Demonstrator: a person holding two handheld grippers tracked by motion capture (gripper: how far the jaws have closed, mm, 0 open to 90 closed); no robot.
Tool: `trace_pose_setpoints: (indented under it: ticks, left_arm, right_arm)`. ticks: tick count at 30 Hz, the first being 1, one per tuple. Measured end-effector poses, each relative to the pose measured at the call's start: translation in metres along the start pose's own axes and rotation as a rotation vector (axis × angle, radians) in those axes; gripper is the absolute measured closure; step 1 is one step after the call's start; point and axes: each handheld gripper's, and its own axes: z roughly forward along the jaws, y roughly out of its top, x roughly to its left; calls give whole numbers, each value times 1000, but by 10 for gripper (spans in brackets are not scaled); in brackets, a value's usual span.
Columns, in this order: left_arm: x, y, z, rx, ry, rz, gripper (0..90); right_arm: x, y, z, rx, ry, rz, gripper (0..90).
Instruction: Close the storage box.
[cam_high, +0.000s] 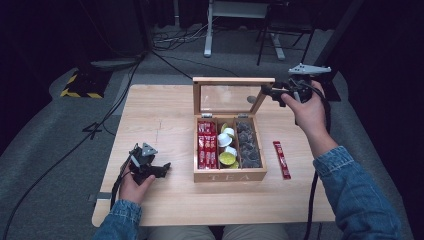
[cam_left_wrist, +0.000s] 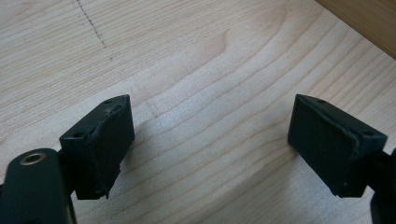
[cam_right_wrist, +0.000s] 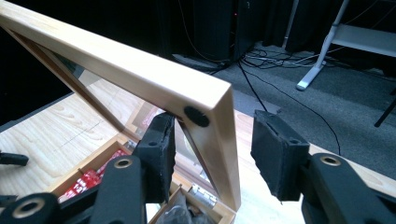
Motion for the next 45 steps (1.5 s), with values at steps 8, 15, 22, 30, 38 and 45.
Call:
trace_pose_setpoints:
  ticks: [8, 15, 22, 30, 38, 45]
  left_arm:
    - [0, 0, 0, 4, 1, 1, 149]
    - [0, 0, 0, 4, 0, 2, 149]
    - [0, 0, 0, 3, 1, 2, 149]
    - [0, 0, 0, 2, 1, 0, 149]
    - [0, 0, 0, 1, 2, 2, 149]
    - [0, 0, 0, 4, 1, 2, 148]
  right_arm:
    - [10, -11, -15, 31, 3, -47, 467]
    - [21, -22, -26, 72, 13, -80, 466]
    - [32, -34, -34, 114, 17, -109, 467]
    - [40, -47, -39, 143, 27, -129, 466]
    - [49, -65, -45, 170, 39, -141, 458]
    - [54, -82, -47, 187, 50, -137, 451]
